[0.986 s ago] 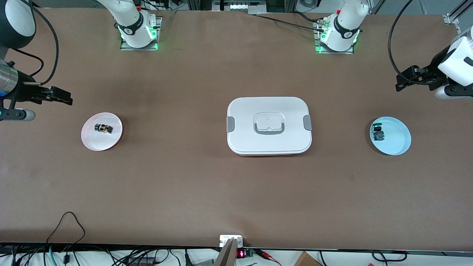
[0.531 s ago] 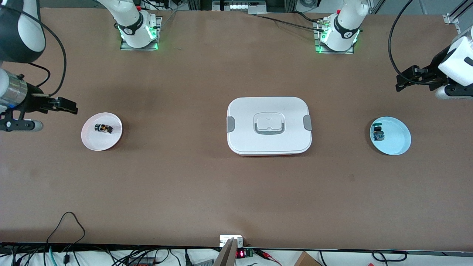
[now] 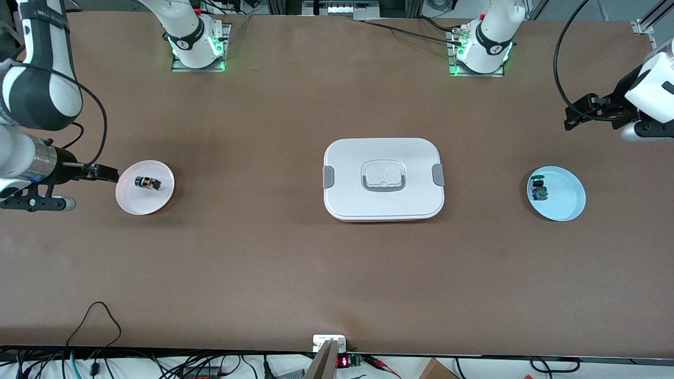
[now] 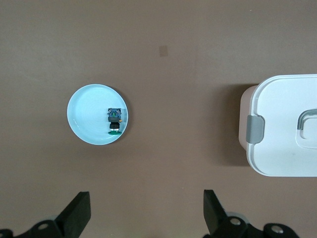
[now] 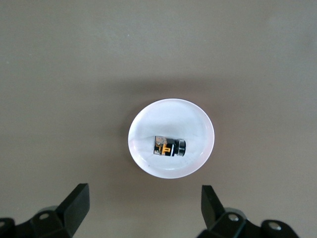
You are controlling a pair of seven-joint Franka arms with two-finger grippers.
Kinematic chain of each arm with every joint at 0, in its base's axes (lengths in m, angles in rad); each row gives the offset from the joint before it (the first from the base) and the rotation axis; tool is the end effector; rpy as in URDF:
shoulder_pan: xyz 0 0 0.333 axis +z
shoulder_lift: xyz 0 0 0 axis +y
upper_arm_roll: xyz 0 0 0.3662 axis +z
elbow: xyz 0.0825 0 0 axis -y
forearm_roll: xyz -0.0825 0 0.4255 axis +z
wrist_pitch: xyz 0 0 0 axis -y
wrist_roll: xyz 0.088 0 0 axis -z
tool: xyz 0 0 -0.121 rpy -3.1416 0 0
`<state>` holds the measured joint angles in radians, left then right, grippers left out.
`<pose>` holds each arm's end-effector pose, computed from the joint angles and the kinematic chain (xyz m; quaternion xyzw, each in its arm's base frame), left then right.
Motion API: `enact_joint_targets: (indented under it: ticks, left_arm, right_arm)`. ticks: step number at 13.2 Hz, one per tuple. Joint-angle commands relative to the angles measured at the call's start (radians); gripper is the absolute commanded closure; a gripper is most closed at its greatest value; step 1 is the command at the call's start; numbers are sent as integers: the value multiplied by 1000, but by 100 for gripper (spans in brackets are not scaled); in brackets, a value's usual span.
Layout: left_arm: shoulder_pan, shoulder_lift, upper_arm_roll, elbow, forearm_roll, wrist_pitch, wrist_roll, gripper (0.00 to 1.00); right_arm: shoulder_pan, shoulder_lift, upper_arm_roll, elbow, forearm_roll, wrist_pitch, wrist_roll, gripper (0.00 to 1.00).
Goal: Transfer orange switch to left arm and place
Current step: 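Move the right gripper down toward the orange switch on the white plate, then close the right gripper on the orange switch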
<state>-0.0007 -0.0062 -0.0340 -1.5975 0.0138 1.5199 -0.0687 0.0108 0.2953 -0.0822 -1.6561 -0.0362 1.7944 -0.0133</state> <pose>0.5862 -0.0187 0.6465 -0.9992 -0.0171 0.0353 0.0088 0.6775 -0.0469 0.4454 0.9963 -0.0227 -0.0791 0.0260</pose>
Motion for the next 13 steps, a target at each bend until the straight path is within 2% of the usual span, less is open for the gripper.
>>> enact_joint_targets:
  ticks: [1,4,6,10,13]
  left_arm:
    - [4,9,2,25,-12,-20,12,0]
    - [4,9,2,25,-12,-20,12,0]
    - [4,9,2,25,-12,-20,12,0]
    - [4,9,2,25,-12,-20,12,0]
    - [4,9,2,25,-12,-20,12,0]
  right_arm:
    - [-41,10,6,-117,-2,127,-11,0]
    - [-45,10,7,-238,-4,262,-8,0]
    - [-43,18,12,-270,-8,290,3,0]
    - [-55,18,12,-378,-7,451,3,0]
    - [-54,19,12,-402,-7,474,3,0]
